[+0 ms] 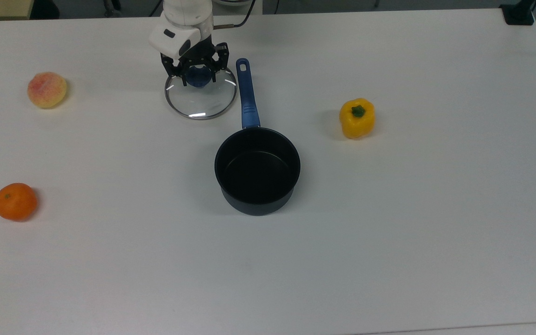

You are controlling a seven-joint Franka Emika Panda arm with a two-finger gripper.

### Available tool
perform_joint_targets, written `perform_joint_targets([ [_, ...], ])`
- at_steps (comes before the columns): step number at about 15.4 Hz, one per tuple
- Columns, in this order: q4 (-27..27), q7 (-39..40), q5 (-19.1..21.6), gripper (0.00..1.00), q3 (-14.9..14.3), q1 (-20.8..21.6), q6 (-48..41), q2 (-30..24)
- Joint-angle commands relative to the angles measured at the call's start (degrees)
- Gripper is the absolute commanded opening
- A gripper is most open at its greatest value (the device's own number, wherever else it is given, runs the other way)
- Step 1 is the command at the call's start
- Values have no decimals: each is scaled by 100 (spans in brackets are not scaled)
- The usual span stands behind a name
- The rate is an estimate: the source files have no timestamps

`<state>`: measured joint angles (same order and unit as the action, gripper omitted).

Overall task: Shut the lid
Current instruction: 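Close the gripper on the blue knob and lift the lid, then carry the lid over the saucepan and lower it onto the rim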

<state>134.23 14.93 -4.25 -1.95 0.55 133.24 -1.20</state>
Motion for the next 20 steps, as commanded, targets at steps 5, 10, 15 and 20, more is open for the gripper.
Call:
perform_joint_targets([
  [5, -1221, 457, -85, 0, -253, -99, -1422, -179],
  [10, -2724, 537, 29, 0, -253, -37, -2644, 102],
  [15, -4095, 205, 766, 0, -183, 112, -3259, 866],
  [20, -5142, -1324, 820, 0, -174, 639, -3331, 1797],
])
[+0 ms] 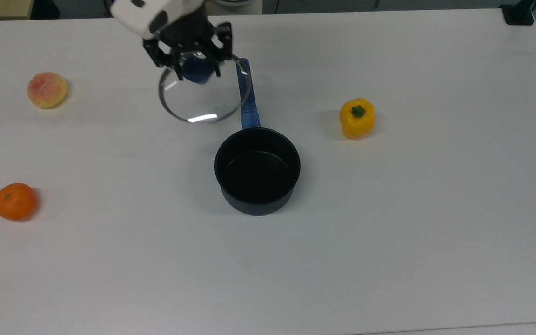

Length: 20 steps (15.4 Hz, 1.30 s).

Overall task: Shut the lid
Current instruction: 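Carry the lid over the saucepan and lower it onto the rim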

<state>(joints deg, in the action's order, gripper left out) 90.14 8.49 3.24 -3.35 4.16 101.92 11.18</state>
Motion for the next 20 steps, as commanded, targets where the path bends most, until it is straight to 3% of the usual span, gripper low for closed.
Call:
perform_joint_targets([
  [1, -865, -839, 63, 0, -35, 383, -181, 726],
  [4, -1384, -1270, 45, 0, -35, 665, -103, 1297],
  [9, -1350, -1728, -43, 0, -43, 938, 934, 1685],
  [20, -1262, -1728, -394, 1, -43, 938, 1286, 1896],
])
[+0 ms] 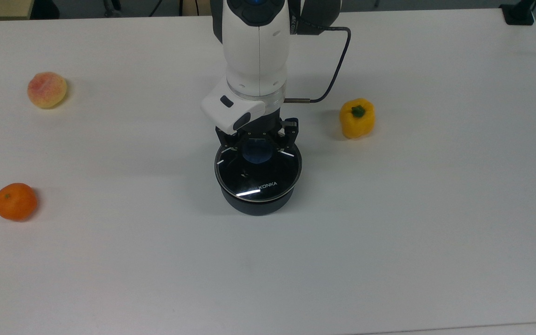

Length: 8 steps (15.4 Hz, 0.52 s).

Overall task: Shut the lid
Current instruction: 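Carry the lid over the saucepan and lower it onto the rim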

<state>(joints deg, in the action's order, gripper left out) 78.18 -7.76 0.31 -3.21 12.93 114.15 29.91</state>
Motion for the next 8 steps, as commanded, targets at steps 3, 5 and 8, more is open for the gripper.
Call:
perform_joint_targets([
  [3, -14, -94, -110, 5, -57, 60, 63, 24],
  [5, 4, -85, -128, 10, -57, 60, 63, 24],
  [8, 57, -85, -128, 38, -57, 60, 63, 15],
])
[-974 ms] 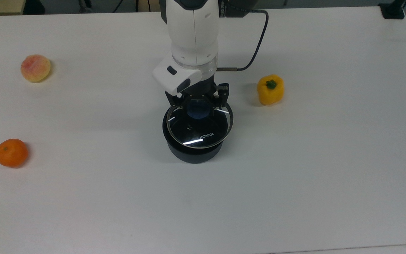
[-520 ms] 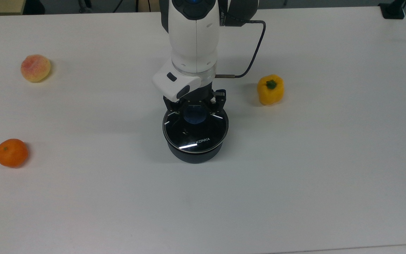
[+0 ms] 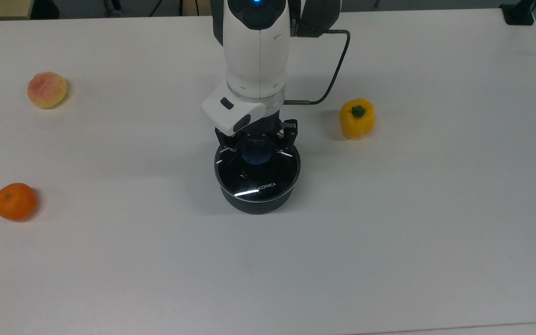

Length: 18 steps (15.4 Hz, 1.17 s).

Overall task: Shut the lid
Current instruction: 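Open the gripper and raise it away from the lid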

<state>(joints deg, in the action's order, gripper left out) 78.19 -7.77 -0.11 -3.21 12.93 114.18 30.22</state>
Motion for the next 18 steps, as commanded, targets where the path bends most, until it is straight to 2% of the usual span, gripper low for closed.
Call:
perform_joint_targets([
  [1, 56, -85, -77, 47, -57, 60, 61, -7],
  [2, 56, -93, -77, 55, -57, 60, 61, -7],
  [4, 56, -76, -103, 87, -57, 60, 61, -16],
  [5, 56, -50, -260, 100, -48, 86, 61, -16],
  [7, 65, -67, -446, 100, -31, 122, 52, -25],
  [11, 197, -146, -402, 100, -22, 95, 0, -331],
  [15, 933, -348, -385, 100, -22, -18, -62, -1305],
  [18, 1041, -507, -358, 100, -22, -176, -859, -1956],
])
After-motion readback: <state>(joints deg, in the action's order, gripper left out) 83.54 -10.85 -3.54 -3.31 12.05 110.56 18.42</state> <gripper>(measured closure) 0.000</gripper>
